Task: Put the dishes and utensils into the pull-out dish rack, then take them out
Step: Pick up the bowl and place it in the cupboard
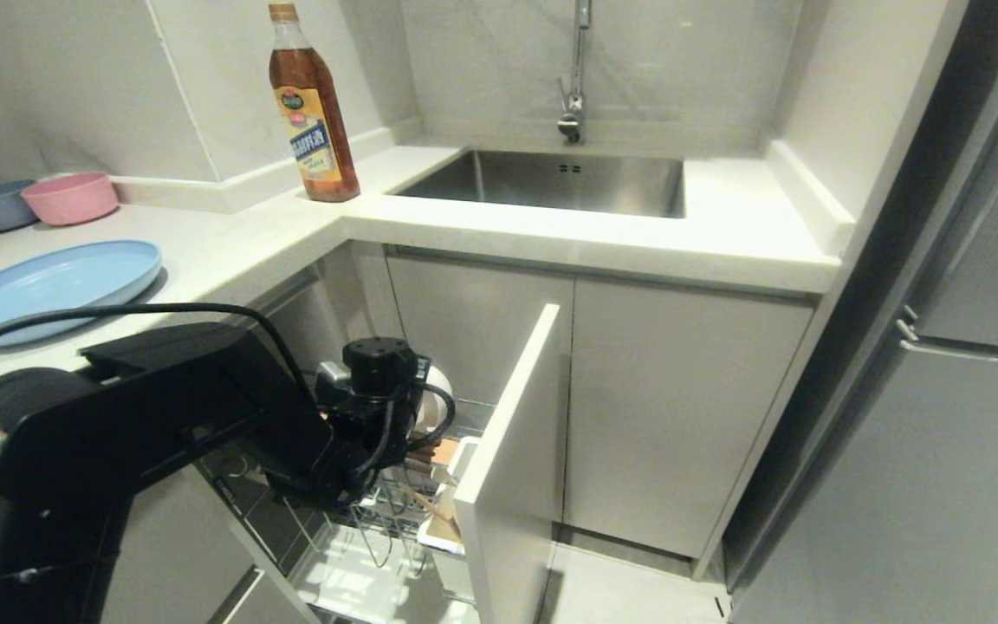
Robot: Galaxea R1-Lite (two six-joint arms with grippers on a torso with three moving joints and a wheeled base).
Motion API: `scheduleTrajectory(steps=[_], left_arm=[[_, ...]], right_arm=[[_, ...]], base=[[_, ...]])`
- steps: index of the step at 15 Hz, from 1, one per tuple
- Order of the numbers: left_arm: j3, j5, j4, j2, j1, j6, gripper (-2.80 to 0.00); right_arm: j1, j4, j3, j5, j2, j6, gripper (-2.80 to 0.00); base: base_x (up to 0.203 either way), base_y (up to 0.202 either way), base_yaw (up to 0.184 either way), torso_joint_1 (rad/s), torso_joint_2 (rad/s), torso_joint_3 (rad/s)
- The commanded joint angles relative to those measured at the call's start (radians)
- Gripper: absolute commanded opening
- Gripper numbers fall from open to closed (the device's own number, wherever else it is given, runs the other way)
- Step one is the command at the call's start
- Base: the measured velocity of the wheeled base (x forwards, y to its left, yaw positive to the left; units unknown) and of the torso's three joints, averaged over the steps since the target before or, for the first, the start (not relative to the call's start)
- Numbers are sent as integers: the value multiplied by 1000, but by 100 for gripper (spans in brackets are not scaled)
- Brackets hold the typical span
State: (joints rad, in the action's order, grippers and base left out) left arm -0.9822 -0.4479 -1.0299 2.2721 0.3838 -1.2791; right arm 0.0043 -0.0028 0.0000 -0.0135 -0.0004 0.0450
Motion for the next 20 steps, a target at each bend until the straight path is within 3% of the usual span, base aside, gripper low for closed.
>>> scheduleTrajectory(steps=[1, 15, 16, 20], left_arm=[[0, -3, 2, -2, 0, -9, -280], [14, -2, 77, -49, 4, -20, -280], [14, 0, 88, -51, 6, -20, 0], [14, 0, 94, -48, 7, -41, 0]], right_arm=[[0, 0, 0, 0, 0, 1, -280], [0, 0, 0, 0, 0, 1, -280], [0, 0, 0, 0, 0, 1, -280], [0, 0, 0, 0, 0, 1, -280]], base=[[0, 0, 0, 0, 0, 0], [0, 0, 0, 0, 0, 0], [0, 0, 0, 0, 0, 0], [0, 0, 0, 0, 0, 0]])
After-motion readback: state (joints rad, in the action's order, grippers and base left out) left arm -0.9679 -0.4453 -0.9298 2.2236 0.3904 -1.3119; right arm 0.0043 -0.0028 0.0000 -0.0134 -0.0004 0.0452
